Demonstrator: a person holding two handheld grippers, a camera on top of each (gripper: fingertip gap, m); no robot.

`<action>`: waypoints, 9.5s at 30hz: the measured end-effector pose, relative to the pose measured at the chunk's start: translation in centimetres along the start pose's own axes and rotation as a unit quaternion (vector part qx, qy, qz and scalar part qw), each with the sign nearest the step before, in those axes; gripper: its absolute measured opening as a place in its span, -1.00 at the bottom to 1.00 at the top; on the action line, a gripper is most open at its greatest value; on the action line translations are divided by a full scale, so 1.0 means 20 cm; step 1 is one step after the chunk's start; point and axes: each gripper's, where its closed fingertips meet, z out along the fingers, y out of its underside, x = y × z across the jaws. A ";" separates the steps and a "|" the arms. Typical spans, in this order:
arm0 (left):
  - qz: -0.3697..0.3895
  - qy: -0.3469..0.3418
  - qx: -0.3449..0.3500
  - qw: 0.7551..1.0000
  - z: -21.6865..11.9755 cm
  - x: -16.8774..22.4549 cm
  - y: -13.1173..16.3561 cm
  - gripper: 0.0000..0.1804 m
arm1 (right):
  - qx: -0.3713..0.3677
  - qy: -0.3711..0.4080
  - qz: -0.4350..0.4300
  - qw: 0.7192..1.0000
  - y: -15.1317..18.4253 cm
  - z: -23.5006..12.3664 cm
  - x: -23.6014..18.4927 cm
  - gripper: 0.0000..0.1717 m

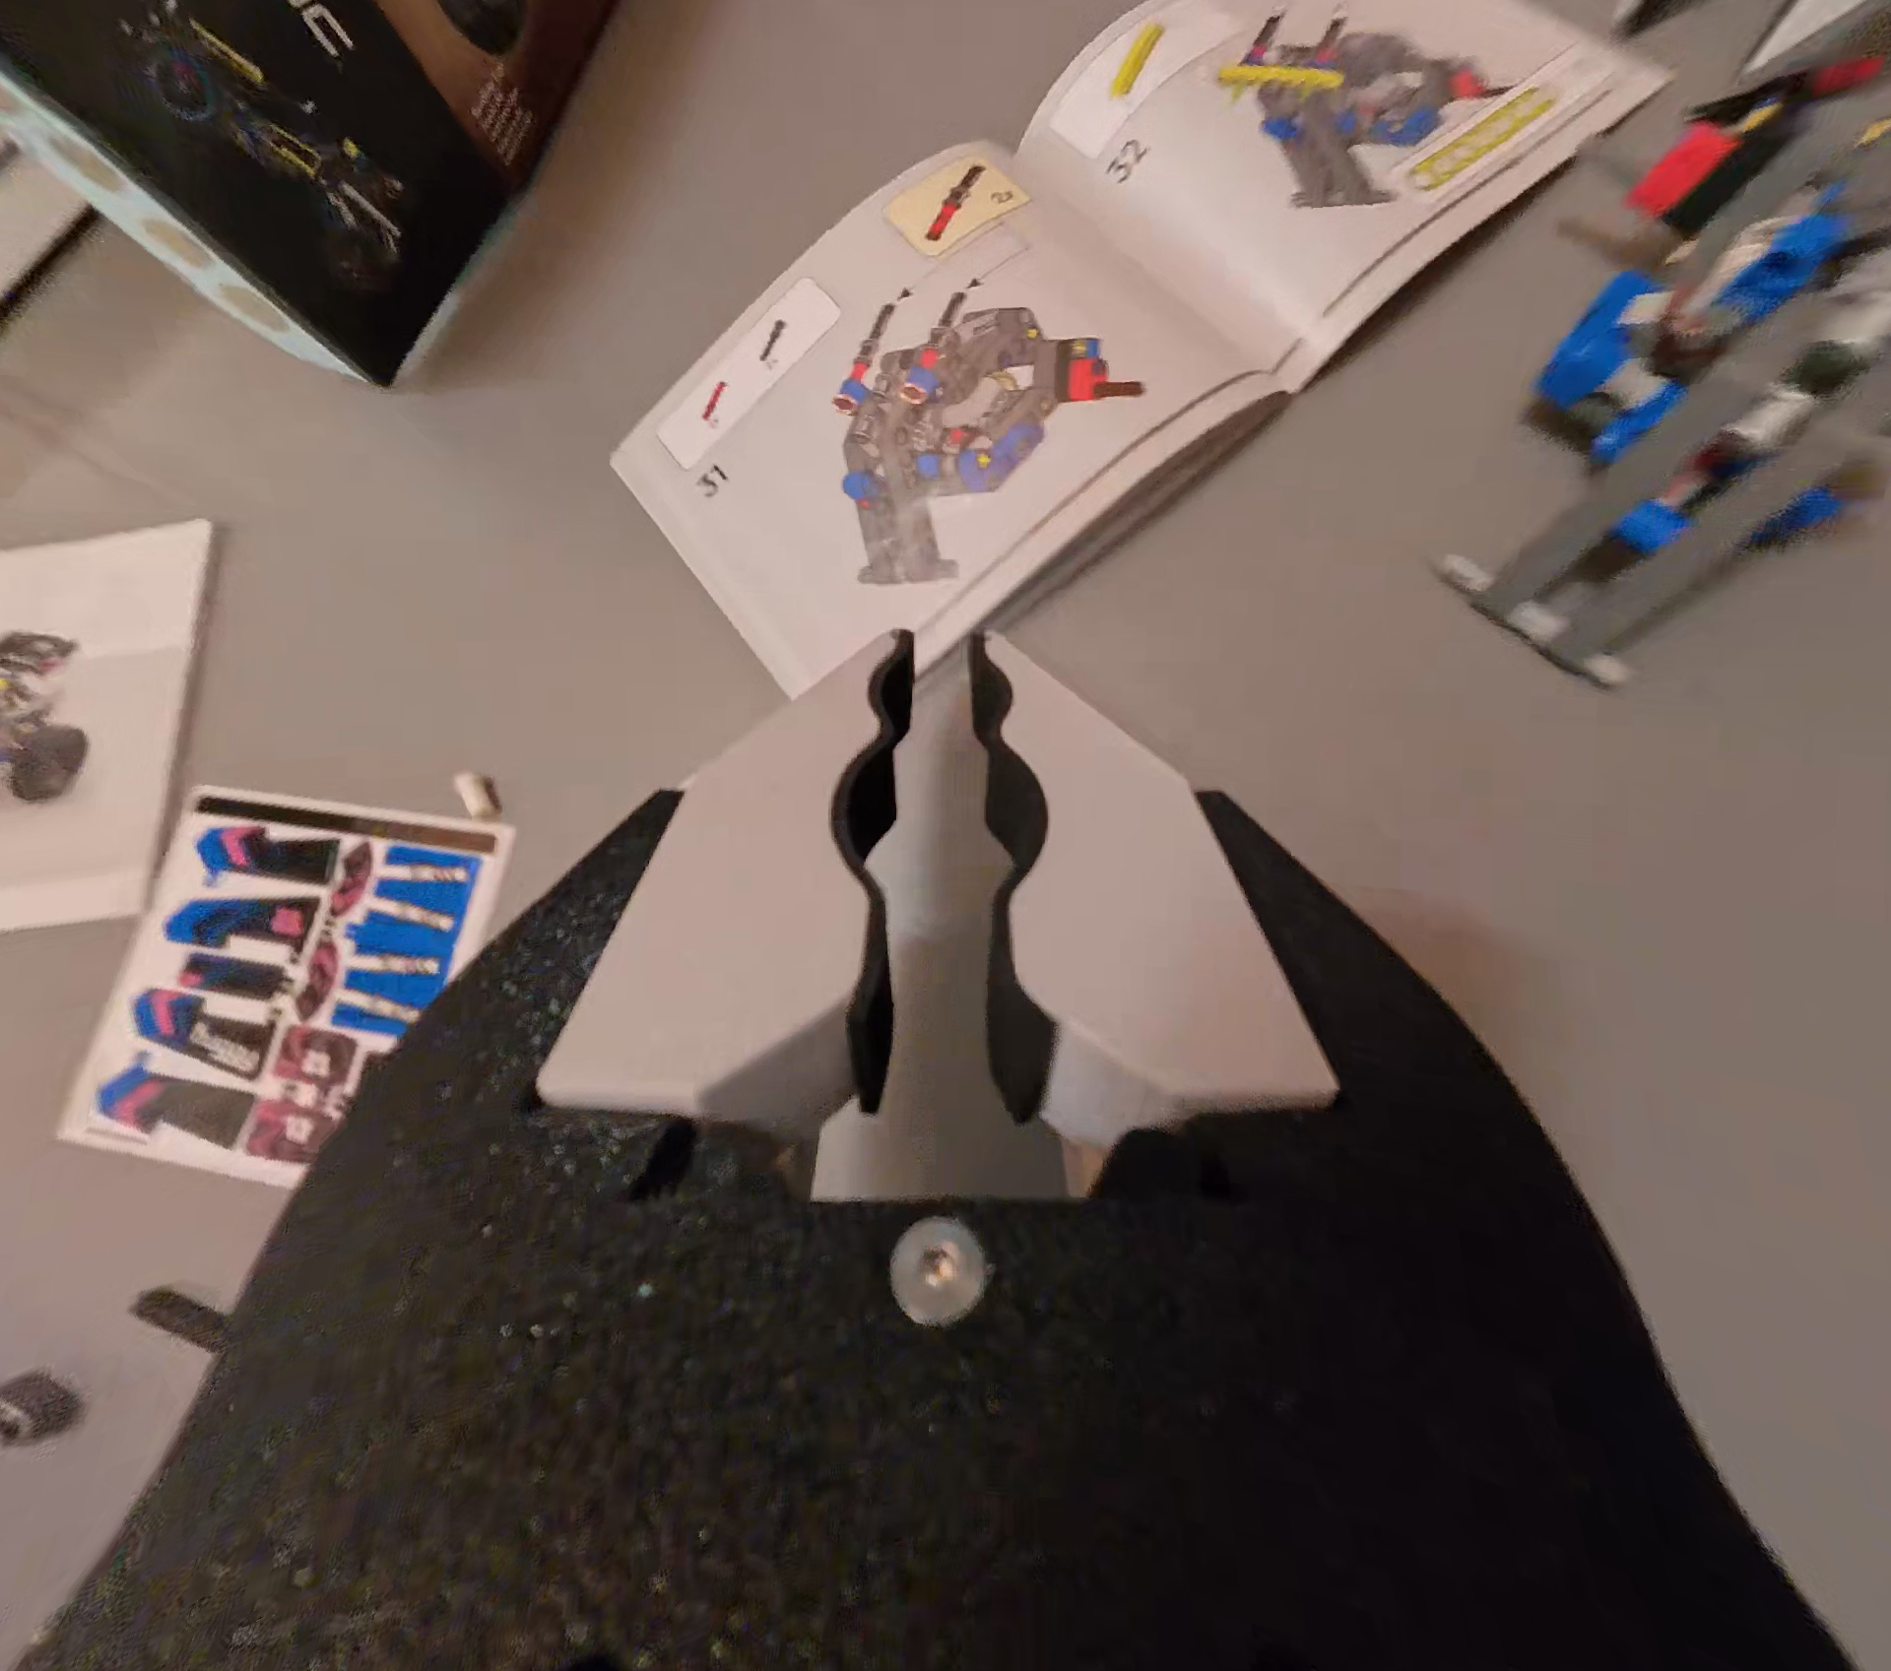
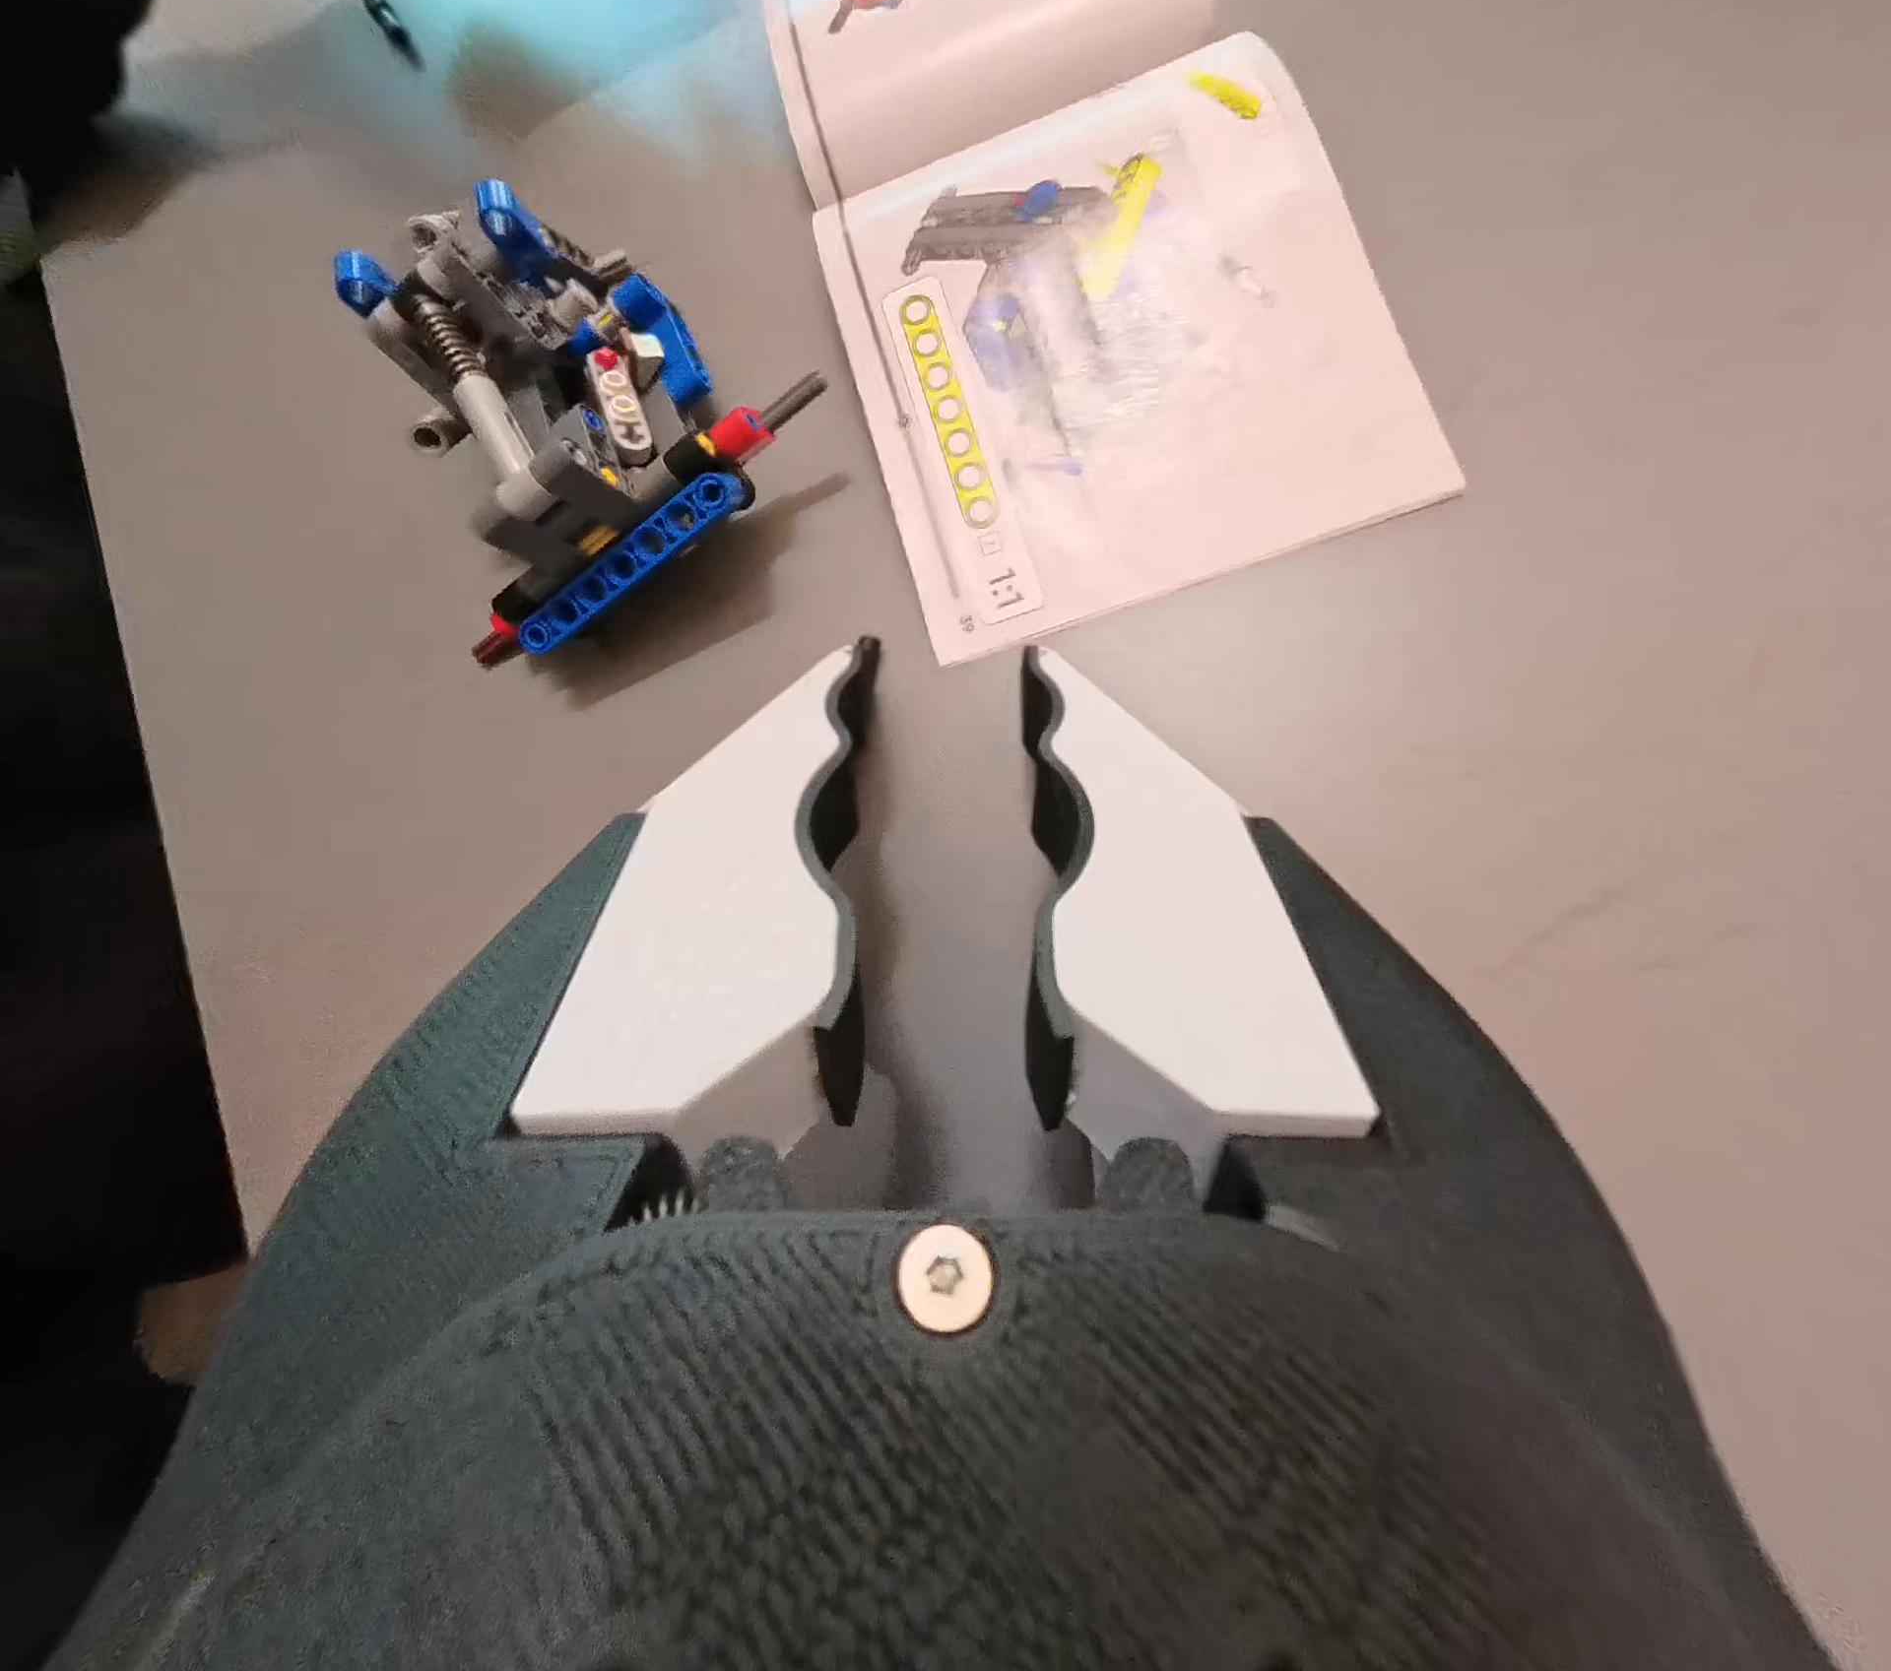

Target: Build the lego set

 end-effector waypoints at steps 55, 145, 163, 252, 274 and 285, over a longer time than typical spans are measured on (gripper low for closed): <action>0.151 -0.365 -0.080 0.915 -0.30 0.15 0.30 -1.00 | 0.169 0.364 -0.230 0.887 -0.27 -0.27 0.25 -0.54; 0.242 0.081 0.069 0.964 0.11 0.68 -0.19 -0.74 | -0.010 0.117 -0.115 0.986 0.06 0.00 -0.15 -0.80; 0.203 0.001 0.103 0.974 0.09 0.71 -0.22 -0.71 | -0.009 0.184 -0.077 0.980 0.11 -0.05 -0.15 -0.87; 0.054 -0.028 0.267 0.962 -0.12 0.90 -0.72 -0.84 | 0.507 -0.031 0.245 0.826 -0.59 -0.25 -0.50 -0.95; 0.103 0.045 0.191 0.975 -0.13 0.83 -0.53 -0.99 | 0.263 0.130 -0.139 0.946 -0.35 -0.21 -0.52 -0.48; 0.087 0.125 0.159 0.975 -0.14 0.89 -0.46 -0.99 | 0.090 0.255 -0.488 0.830 -0.38 -0.08 -0.56 -0.53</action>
